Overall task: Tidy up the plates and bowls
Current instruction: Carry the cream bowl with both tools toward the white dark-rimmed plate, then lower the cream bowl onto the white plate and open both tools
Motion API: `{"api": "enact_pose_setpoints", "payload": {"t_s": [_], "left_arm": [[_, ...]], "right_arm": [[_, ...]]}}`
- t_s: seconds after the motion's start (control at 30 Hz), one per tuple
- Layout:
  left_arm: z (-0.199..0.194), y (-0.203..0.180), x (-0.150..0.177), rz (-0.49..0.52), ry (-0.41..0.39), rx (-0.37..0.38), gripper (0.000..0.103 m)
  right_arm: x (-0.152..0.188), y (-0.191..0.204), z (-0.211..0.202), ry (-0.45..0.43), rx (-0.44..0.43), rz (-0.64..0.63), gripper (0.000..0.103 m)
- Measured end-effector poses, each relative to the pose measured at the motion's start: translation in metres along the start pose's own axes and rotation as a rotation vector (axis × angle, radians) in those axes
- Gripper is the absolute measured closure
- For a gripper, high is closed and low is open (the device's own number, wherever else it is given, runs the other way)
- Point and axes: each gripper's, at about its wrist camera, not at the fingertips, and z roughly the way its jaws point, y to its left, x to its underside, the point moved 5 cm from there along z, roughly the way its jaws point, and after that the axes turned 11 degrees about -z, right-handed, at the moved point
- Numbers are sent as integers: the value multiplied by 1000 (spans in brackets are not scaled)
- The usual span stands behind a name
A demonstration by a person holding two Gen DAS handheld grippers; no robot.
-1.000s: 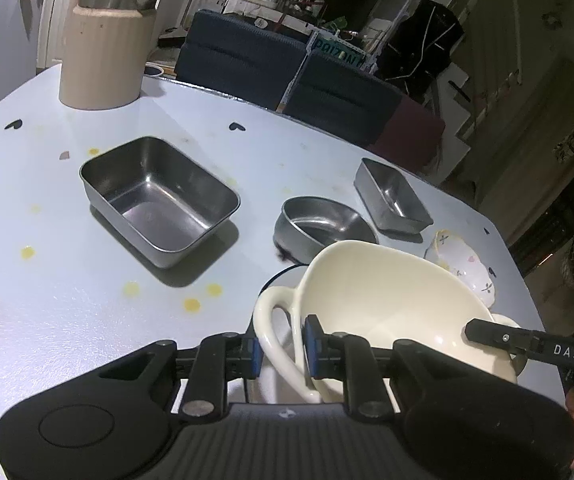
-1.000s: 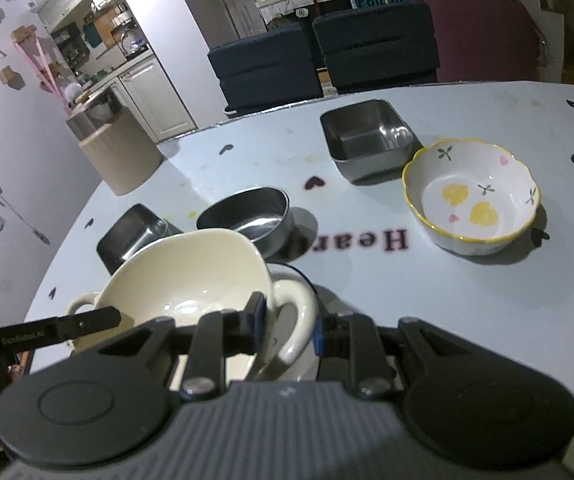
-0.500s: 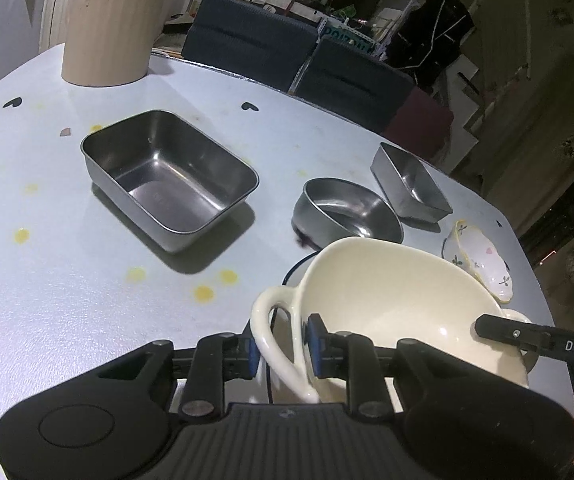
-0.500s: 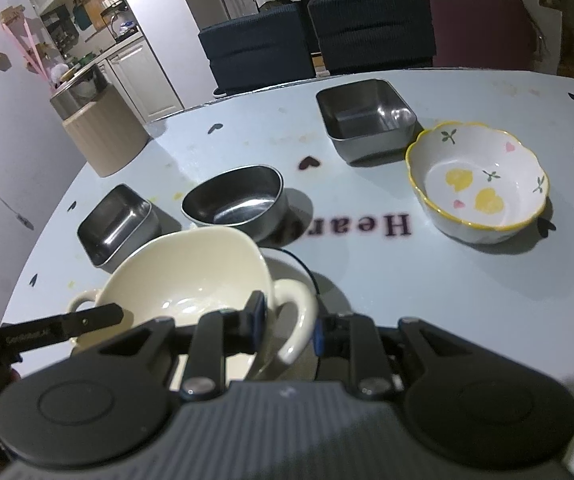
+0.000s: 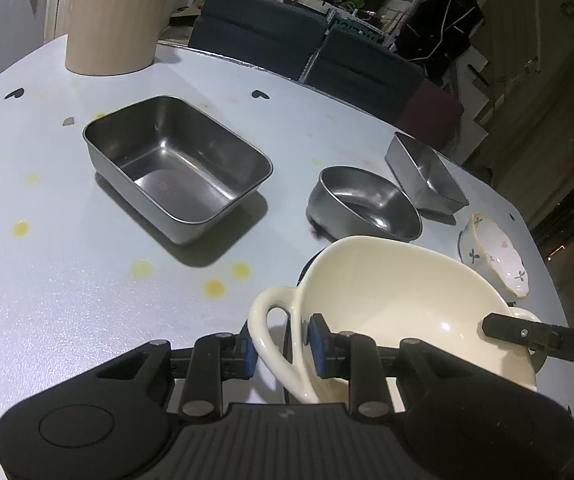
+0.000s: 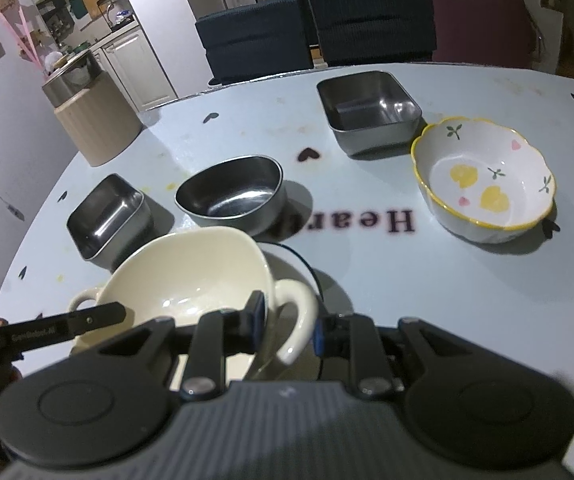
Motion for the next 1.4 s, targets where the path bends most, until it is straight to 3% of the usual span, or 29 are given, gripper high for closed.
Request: {"api": "enact_pose_setpoints", "payload": {"t_s": [0.57, 1.0, 1.4], "left_arm": [[3, -3, -1, -9, 26, -49, 73], [0, -16, 2, 116, 15, -94, 69], [1, -20, 0, 141, 24, -100, 69]], "right_arm": [[1, 2, 7, 37, 3, -29, 74], [4, 2, 9, 62, 6, -49, 72], [9, -4, 16, 79, 37, -53, 67]]}}
